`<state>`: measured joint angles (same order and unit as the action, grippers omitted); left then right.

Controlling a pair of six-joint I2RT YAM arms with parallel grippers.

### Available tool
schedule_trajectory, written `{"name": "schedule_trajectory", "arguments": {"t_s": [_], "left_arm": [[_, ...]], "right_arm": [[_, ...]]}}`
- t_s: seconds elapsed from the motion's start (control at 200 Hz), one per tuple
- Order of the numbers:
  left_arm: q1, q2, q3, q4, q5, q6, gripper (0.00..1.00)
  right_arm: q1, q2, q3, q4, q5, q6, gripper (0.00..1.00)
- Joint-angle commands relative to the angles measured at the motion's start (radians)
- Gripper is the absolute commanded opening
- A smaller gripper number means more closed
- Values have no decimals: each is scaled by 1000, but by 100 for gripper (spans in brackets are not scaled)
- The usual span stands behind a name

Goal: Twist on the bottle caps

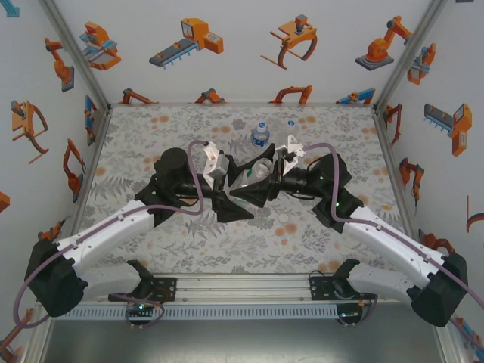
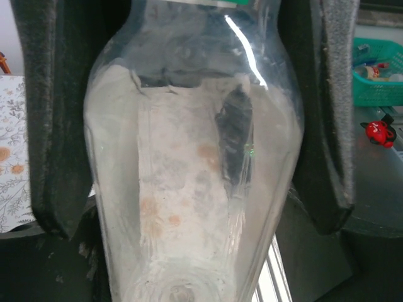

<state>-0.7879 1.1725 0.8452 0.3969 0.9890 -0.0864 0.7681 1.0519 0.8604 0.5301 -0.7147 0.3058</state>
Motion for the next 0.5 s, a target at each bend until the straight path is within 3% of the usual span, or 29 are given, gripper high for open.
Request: {"name": "schedule_trajectory", "arguments": {"t_s": [0.0, 0.315, 0.496], "left_arm": [[-10, -1, 32, 52, 2, -27, 70], [-10, -11, 34, 36, 2, -20, 56], [-10, -26, 40, -24, -1, 22, 41]], "right_arm": [[-1, -27, 3, 67, 11, 14, 20], [0, -32, -3, 88, 12, 30, 18], [0, -39, -6, 87, 19, 30, 20]]}}
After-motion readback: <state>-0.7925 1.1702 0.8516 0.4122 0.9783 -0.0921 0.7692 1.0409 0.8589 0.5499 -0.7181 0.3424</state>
